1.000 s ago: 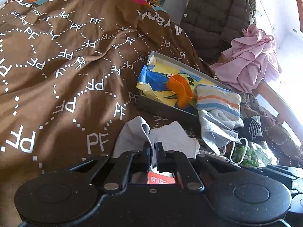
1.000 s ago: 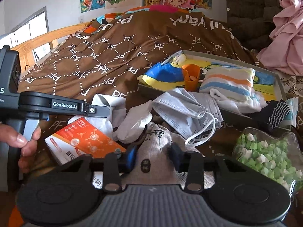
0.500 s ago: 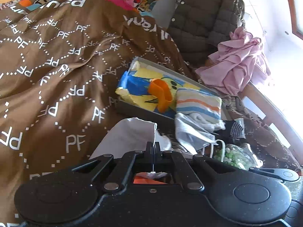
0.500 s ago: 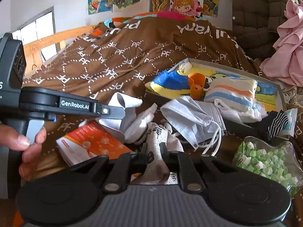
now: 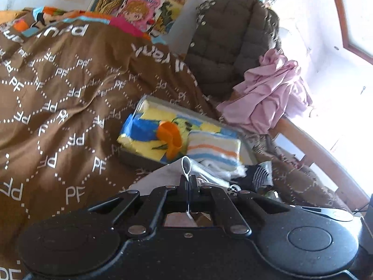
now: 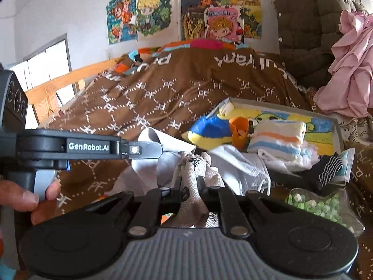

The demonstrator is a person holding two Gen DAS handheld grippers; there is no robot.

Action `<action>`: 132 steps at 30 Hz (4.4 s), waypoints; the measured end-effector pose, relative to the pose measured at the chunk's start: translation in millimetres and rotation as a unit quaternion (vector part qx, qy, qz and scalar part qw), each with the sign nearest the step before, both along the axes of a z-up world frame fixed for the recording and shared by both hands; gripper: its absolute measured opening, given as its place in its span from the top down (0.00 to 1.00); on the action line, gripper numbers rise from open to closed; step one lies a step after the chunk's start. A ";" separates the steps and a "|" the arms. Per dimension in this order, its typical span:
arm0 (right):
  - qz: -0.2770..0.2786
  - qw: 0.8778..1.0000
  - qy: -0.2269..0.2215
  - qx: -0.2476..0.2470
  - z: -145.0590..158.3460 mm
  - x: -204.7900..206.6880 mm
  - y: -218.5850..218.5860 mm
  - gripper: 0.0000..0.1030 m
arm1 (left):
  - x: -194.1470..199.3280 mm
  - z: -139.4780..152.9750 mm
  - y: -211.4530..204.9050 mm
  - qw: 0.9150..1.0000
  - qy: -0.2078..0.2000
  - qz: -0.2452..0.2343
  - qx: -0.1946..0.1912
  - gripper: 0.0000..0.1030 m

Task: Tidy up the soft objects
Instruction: 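Carry white cloth and beige bag into the cartoon tray and open both tools, then lift both open tools away from the tray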

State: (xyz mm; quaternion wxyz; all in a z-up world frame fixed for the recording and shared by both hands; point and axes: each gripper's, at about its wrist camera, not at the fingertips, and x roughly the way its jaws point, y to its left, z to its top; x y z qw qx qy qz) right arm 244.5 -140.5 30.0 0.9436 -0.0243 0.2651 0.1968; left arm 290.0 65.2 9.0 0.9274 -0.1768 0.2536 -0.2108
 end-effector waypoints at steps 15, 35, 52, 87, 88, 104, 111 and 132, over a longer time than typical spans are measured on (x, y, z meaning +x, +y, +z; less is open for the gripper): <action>-0.031 0.995 -0.060 0.075 51.9 -50.2 -53.8 0.89 | -49.5 70.8 -24.4 0.999 -0.050 0.016 0.010 1.00; -0.083 0.988 -0.100 0.082 68.4 82.5 -103.4 0.88 | 91.4 129.1 -93.3 0.997 -0.063 0.023 0.027 1.00; -0.128 0.986 -0.045 0.100 8.4 206.2 -136.9 0.88 | 209.3 49.4 -142.7 0.993 -0.070 0.075 0.062 1.00; -0.139 0.987 -0.025 0.081 11.6 190.7 -129.6 0.32 | 175.9 34.3 -120.7 0.986 -0.021 0.096 0.132 0.43; -0.138 0.987 -0.028 0.081 16.2 186.6 -128.7 0.31 | 171.4 39.1 -118.1 0.986 -0.024 0.099 0.132 0.39; -0.122 0.985 -0.093 0.074 64.1 73.5 -116.3 0.00 | 49.3 94.5 -83.2 0.981 -0.079 0.137 0.113 0.01; -0.122 0.980 -0.124 0.099 85.3 19.9 -116.7 0.00 | -7.3 108.9 -78.2 0.979 -0.100 0.140 0.111 0.01; -0.095 0.983 -0.143 0.069 85.7 -108.8 -101.4 0.00 | -139.0 97.7 -65.1 0.972 -0.108 0.154 0.141 0.01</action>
